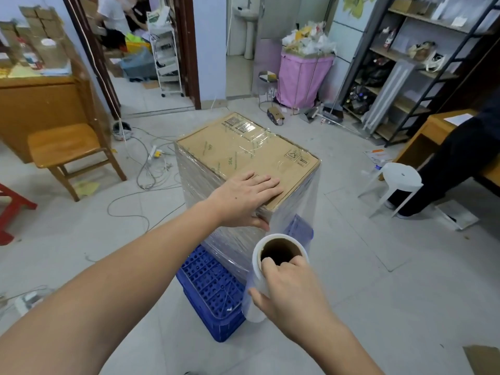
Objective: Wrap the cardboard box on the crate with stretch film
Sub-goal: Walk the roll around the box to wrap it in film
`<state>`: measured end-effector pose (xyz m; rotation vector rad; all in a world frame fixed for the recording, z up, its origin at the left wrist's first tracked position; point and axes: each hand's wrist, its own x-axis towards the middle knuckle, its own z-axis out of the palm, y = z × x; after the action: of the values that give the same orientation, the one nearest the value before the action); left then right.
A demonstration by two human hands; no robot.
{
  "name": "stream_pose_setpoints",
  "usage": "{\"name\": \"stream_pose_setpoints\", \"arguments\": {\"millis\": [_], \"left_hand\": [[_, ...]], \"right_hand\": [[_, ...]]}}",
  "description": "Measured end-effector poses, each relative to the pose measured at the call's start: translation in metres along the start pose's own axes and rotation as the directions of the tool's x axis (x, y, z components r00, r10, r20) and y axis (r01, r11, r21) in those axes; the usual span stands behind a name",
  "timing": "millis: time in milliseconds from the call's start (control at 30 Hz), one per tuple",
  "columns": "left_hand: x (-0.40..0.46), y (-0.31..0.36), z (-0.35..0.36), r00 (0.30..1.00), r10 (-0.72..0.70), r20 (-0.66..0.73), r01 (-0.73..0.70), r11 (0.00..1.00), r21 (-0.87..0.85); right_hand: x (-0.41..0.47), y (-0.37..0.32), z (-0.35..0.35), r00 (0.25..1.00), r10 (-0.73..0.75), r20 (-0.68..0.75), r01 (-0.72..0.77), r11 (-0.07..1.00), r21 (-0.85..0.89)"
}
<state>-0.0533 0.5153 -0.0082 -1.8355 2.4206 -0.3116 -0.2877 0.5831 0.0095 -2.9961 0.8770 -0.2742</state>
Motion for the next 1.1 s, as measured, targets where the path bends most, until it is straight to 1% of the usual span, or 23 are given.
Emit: {"name": "stream_pose_setpoints", "arguments": {"millis": [33,100,200,267,300,400,433,533,600,633,667,700,767,800,867,1033,1100], "left_hand": [[-0.001,0.000,0.001,1.000,0.005,-0.018,-0.005,1.000,-0.010],[-0.003,-0.003,0.005,0.997,0.019,-0.068,-0.022,0.999,-0.036],[-0.006,-0.005,0.009,0.991,0.040,-0.130,-0.050,0.996,-0.074],[-0.005,-0.006,0.009,0.993,0.047,-0.110,-0.058,0.993,-0.104],[-0.004,-0.007,0.010,0.994,0.048,-0.093,-0.059,0.991,-0.123],[0.000,-0.013,0.011,0.994,0.072,-0.088,-0.086,0.981,-0.176],[0.002,-0.017,0.010,0.991,0.097,-0.091,-0.113,0.974,-0.195],[0.006,-0.034,0.008,0.973,0.215,-0.085,-0.229,0.943,-0.241],[0.008,-0.052,0.001,0.947,0.310,-0.081,-0.320,0.909,-0.268],[0.010,-0.062,-0.002,0.931,0.356,-0.075,-0.363,0.891,-0.272],[0.013,-0.072,-0.005,0.918,0.390,-0.066,-0.393,0.880,-0.265],[0.015,-0.080,-0.007,0.912,0.408,-0.052,-0.407,0.879,-0.248],[0.019,-0.091,-0.007,0.916,0.401,-0.026,-0.396,0.891,-0.221],[0.021,-0.094,-0.005,0.920,0.391,-0.026,-0.387,0.897,-0.214],[0.021,-0.094,-0.001,0.921,0.388,-0.036,-0.388,0.903,-0.184],[0.023,-0.088,-0.001,0.919,0.393,-0.032,-0.393,0.908,-0.145],[0.022,-0.088,0.001,0.917,0.397,-0.033,-0.397,0.905,-0.150]], "right_hand": [[-0.001,-0.005,-0.002,0.997,0.070,0.038,-0.070,0.997,0.009],[-0.001,-0.010,0.001,0.989,0.151,0.004,-0.151,0.988,-0.020],[0.002,-0.016,0.000,0.950,0.310,0.029,-0.310,0.951,-0.010],[0.004,-0.023,-0.004,0.906,0.413,0.097,-0.417,0.909,0.018],[0.006,-0.027,-0.004,0.889,0.442,0.118,-0.445,0.895,-0.002],[0.017,-0.043,0.001,0.791,0.591,0.157,-0.593,0.804,-0.036],[0.021,-0.049,0.005,0.759,0.636,0.140,-0.638,0.769,-0.033],[0.031,-0.062,0.010,0.704,0.710,0.005,-0.707,0.701,-0.095],[0.039,-0.066,0.013,0.646,0.764,-0.018,-0.753,0.632,-0.181],[0.042,-0.067,0.016,0.635,0.769,-0.069,-0.764,0.614,-0.198],[0.044,-0.068,0.019,0.633,0.763,-0.134,-0.772,0.609,-0.183],[0.045,-0.069,0.020,0.622,0.765,-0.167,-0.783,0.605,-0.145],[0.045,-0.068,0.026,0.588,0.777,-0.224,-0.807,0.584,-0.092],[0.044,-0.069,0.028,0.589,0.773,-0.236,-0.804,0.589,-0.079],[0.043,-0.070,0.029,0.628,0.728,-0.273,-0.769,0.634,-0.079],[0.034,-0.077,0.039,0.783,0.544,-0.302,-0.601,0.788,-0.139],[0.038,-0.085,0.039,0.839,0.473,-0.268,-0.520,0.843,-0.140]]}}
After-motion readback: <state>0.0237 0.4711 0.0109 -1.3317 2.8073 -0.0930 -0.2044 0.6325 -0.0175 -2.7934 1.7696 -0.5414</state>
